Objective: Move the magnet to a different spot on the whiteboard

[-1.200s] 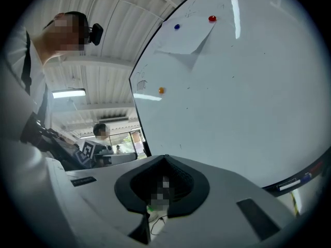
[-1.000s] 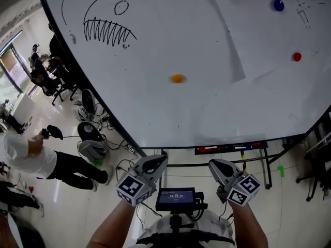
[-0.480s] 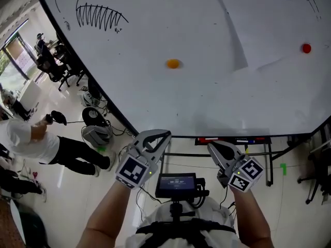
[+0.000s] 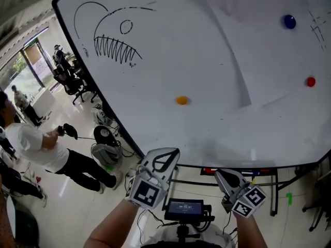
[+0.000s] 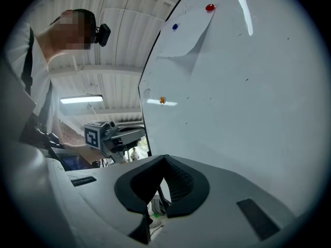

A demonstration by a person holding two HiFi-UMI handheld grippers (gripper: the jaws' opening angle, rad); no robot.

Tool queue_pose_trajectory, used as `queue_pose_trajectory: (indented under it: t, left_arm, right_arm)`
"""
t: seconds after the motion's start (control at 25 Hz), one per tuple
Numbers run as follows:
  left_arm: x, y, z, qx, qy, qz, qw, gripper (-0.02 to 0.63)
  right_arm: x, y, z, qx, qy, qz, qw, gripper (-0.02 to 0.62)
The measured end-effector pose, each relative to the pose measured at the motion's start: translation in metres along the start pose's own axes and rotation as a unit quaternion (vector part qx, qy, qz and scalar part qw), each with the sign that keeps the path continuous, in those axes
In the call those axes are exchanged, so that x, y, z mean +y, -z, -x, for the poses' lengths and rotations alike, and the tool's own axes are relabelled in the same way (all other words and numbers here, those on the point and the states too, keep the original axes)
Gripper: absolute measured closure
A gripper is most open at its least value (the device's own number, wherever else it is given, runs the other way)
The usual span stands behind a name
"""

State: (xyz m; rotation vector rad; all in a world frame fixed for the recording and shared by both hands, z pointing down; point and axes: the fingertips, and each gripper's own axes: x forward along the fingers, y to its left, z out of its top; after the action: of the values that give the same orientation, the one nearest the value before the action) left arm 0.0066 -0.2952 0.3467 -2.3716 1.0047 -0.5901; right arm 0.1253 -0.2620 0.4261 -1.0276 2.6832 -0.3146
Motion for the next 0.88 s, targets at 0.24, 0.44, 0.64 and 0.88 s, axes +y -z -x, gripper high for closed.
queue_pose_trajectory:
  t: [0.24,0.44,0.64,0.88]
  left_arm:
    - [0.030,-0.031,-0.012,-0.010,-0.051,-0.039,0.9979,0.575]
    - [0.049,-0.061,-0.020,-0.018,-0.075,-0.081,0.9937,0.546]
    - [0.058,-0.081,-0.026,-0.022,-0.103,-0.129,0.9860,0.545]
    - [0.065,-0.084,-0.036,-0.008,-0.106,-0.163,0.9809,0.543]
  right_arm:
    - [-0.004,-0.010,-0.003,-0.006,-0.014,0.000,1.000,0.561]
    - [-0.012,-0.017,-0.008,-0.013,-0.018,-0.003,1.000,0.561]
    - [-0.020,-0.023,-0.009,-0.019,-0.019,-0.003,1.000,0.561]
    - [-0.029,-0.024,-0.005,-0.022,-0.012,-0.005,1.000,0.561]
